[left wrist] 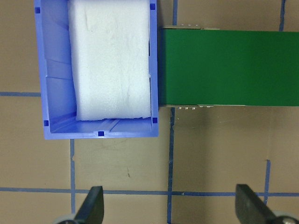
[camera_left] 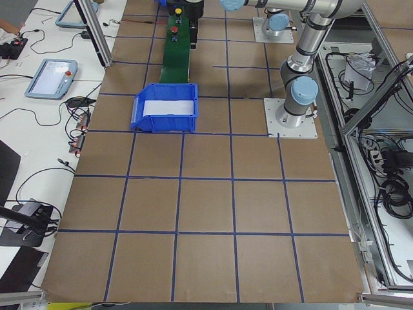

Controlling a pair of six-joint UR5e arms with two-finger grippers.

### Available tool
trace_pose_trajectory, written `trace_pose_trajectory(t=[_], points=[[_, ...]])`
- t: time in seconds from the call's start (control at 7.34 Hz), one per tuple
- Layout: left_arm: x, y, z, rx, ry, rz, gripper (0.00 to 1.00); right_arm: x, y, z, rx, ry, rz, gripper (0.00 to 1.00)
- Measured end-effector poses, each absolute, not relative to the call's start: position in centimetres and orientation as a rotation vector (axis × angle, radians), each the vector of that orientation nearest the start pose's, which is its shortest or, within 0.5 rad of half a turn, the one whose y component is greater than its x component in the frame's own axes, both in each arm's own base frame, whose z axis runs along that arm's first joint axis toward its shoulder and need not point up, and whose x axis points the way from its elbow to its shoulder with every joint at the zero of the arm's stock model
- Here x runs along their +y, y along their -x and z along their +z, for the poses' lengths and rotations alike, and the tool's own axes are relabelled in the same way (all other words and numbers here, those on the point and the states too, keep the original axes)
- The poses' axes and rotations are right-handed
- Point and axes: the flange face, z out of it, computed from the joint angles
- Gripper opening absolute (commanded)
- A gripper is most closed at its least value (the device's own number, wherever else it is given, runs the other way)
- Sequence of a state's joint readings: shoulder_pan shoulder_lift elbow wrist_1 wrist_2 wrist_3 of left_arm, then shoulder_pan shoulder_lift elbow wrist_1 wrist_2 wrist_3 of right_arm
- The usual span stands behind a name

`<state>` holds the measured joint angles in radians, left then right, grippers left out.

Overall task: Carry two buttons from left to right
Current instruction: 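Lift the yellow button with the right gripper toward the far blue bin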

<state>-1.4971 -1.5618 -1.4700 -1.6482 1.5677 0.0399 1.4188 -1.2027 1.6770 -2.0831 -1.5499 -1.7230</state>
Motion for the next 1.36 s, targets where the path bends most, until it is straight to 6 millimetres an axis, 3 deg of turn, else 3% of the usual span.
trace_pose_trajectory(t=[0.54,0.82,1.09,1.36], points=[[-49.8,9.7,53.1,3.142,0.054,-0.043,1.0,-62.1,-3.7,29.4,2.216,2.282,-0.07,0.08],[-49.8,9.7,53.1,3.142,0.055,-0.043,1.0,-63.3,-1.3,32.3,2.244,2.311,-0.104,0.08],[-49.8,9.7,53.0,3.142,0.055,-0.041,1.0,-64.6,6.2,36.7,2.26,2.354,-0.097,0.08],[-49.8,9.7,53.0,3.142,0.055,-0.04,1.0,-63.4,15.8,39.7,2.283,2.387,-0.077,0.08]])
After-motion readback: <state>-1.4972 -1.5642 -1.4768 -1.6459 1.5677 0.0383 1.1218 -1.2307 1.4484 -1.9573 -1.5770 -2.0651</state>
